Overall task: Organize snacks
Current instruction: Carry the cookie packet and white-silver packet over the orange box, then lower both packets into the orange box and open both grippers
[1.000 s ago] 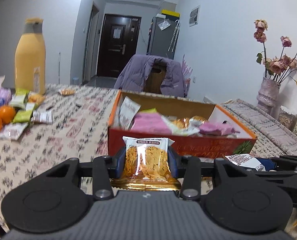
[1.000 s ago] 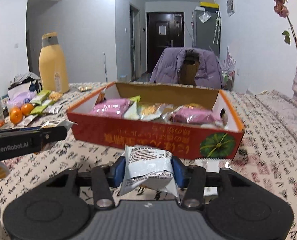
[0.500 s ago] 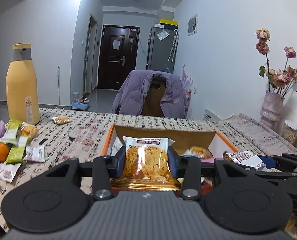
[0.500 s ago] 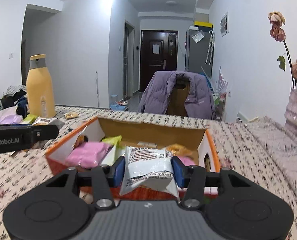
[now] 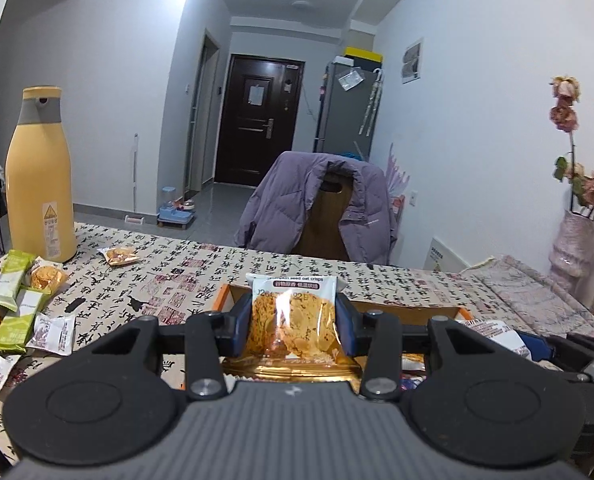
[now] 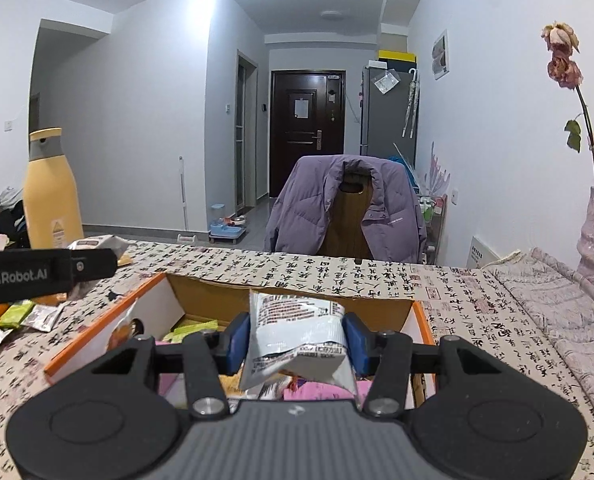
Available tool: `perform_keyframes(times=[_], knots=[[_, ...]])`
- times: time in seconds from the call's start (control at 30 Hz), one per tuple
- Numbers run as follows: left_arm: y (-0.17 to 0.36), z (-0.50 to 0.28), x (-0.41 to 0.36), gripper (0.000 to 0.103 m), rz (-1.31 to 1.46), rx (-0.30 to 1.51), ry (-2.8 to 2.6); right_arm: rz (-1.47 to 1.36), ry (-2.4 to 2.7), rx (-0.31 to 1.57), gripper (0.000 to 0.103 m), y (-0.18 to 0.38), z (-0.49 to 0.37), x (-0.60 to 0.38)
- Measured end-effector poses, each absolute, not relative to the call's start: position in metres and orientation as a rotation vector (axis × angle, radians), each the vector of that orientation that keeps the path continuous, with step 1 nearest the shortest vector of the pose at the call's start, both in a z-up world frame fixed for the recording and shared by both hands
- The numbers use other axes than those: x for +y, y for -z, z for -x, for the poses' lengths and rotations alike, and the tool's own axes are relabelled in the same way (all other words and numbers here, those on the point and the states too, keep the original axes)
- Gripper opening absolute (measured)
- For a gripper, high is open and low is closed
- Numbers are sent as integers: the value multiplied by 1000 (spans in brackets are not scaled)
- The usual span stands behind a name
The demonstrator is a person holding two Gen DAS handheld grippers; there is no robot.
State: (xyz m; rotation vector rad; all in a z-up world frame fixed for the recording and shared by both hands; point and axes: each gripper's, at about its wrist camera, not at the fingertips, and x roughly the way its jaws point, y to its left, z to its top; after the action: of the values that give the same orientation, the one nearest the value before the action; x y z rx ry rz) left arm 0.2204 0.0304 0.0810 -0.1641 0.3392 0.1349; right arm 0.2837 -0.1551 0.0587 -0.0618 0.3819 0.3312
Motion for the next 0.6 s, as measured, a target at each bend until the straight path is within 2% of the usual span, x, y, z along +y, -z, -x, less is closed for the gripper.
perform_keyframes(times=[0.47,0.6], knots=[[-47,-242,36,43,131,355,-160,69,-328,418,50,-26,-300,-156],[-43,-241,34,44,117,356,-146,73,-329,420,64,-24,-299,-156]])
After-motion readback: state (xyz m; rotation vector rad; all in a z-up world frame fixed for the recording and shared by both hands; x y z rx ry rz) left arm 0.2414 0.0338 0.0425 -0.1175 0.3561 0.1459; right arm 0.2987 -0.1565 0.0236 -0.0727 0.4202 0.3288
